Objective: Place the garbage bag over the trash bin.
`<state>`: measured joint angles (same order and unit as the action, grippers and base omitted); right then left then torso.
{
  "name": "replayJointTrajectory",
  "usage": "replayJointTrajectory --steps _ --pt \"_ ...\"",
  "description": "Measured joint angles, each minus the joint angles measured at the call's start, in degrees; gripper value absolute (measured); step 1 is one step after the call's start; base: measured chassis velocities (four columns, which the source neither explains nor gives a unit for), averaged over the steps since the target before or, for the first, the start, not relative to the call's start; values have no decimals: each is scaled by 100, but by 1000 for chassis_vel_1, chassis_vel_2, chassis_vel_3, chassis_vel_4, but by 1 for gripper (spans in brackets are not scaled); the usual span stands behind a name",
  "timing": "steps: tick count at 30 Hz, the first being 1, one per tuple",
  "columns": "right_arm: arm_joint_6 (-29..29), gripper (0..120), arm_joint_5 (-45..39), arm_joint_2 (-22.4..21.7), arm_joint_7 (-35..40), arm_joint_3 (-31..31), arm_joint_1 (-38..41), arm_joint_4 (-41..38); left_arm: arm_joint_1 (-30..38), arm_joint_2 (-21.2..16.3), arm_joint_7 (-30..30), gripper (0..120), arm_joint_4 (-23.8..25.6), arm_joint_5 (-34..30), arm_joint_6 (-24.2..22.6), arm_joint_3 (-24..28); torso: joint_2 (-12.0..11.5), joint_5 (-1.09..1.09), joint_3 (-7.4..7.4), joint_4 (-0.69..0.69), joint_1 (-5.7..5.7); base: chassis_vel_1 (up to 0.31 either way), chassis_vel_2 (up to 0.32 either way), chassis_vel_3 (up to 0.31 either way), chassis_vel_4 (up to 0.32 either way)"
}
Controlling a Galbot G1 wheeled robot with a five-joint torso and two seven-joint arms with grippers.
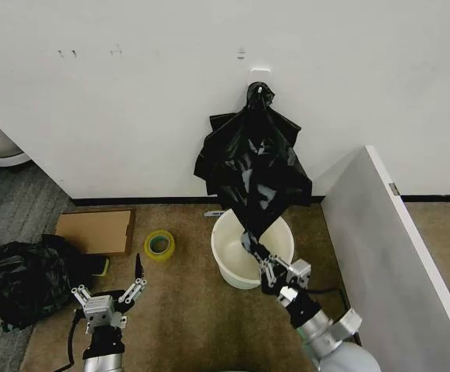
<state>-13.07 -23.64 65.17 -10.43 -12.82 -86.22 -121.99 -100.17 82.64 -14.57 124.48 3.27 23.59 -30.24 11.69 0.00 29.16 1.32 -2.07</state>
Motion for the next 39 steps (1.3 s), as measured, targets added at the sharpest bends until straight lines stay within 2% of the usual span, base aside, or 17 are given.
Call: replayJointTrajectory --steps 16,21,26,28,29,32,35,36,39 --pt "-813 0 803 10 -46 92 -775 166 65 -59 -7 100 -74 -14 -9 76 0 0 0 0 0 0 0 0 0" --pt "-823 0 795 50 -28 103 -753 168 90 -139 -14 99 -66 -90 -46 105 0 -1 1 0 0 0 0 0 0" --pt "-668 0 720 84 93 165 -426 165 187 -441 -12 100 98 -277 -227 271 0 -1 1 0 0 0 0 0 0" --pt "-561 0 639 103 157 177 -230 152 289 -793 34 100 337 -576 -436 382 0 -1 1 -1 0 0 0 0 0" --pt "-561 0 639 103 157 177 -230 152 289 -793 34 100 337 -576 -436 382 0 -1 1 -1 0 0 0 0 0" --pt "-497 0 589 104 199 171 -99 119 463 -1408 82 100 733 -1339 -830 491 0 -1 1 -1 0 0 0 0 0" --pt "-445 0 549 90 229 144 -11 81 854 -2554 129 100 1130 -2365 -1187 528 0 -2 1 0 0 0 0 0 0" --pt "-445 0 549 90 229 144 -11 81 854 -2554 129 100 1130 -2365 -1187 528 0 -2 1 0 0 0 0 0 0" --pt "-427 0 562 106 241 116 65 80 1363 -3490 234 100 1358 -3028 -1371 602 0 -3 1 2 0 0 0 0 0"
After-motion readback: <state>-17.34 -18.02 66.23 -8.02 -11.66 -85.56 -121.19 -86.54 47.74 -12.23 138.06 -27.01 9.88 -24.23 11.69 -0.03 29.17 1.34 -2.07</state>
